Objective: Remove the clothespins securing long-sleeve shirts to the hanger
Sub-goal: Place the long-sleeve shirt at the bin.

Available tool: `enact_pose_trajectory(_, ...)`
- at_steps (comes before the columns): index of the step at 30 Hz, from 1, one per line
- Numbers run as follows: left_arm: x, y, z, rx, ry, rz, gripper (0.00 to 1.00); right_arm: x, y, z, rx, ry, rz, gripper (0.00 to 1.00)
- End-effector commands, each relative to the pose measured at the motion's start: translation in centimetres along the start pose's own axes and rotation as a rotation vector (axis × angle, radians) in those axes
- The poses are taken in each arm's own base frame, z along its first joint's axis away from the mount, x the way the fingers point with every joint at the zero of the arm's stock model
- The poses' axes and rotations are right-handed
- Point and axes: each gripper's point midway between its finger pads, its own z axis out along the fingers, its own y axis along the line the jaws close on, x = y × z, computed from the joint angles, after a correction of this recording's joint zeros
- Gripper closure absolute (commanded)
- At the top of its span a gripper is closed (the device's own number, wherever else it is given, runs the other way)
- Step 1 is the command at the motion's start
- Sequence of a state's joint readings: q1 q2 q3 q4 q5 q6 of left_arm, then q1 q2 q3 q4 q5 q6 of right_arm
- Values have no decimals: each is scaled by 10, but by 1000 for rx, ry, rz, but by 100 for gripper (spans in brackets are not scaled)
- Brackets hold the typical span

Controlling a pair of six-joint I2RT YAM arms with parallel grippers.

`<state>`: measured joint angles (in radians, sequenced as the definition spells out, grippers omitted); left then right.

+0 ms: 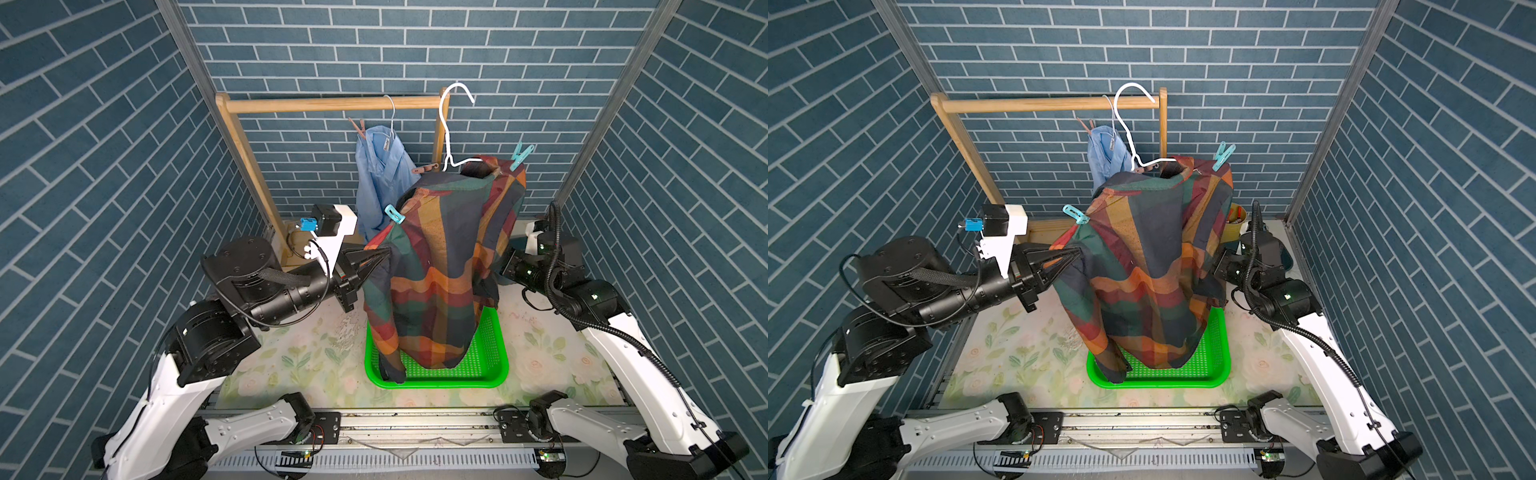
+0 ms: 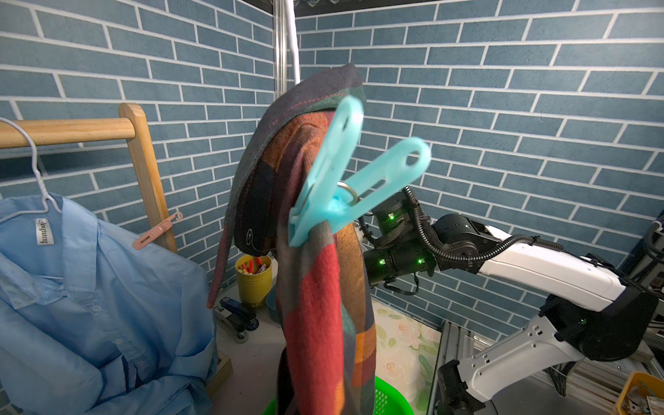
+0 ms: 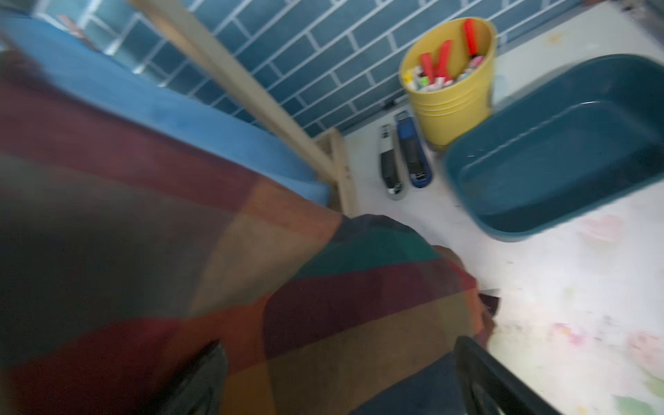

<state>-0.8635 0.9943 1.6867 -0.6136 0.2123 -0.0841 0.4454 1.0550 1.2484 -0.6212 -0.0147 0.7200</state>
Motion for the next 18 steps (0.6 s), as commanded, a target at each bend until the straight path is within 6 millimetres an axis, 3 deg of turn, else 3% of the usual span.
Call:
enact_pose_trajectory(1,-37,-1,-18,-15,-154,45,100,-14,41,-9,-151,-30,20,1)
enact_pose_trajectory(7,-46,-7,-33,2,-200,48,100,-9,92,-4,-297,3,-27,1)
enact_pose_trajectory(12,-55,-10,-43,8,-226,66,100,-6,120,-10,-356,-8,-45,1)
enact_pose_trajectory(15,-55,-11,-44,11,-228,74,100,-9,126,-19,-349,-37,-51,1)
enact_pose_trajectory(18,-49,-10,-41,14,-210,72,100,-4,120,-26,-327,-44,-46,1)
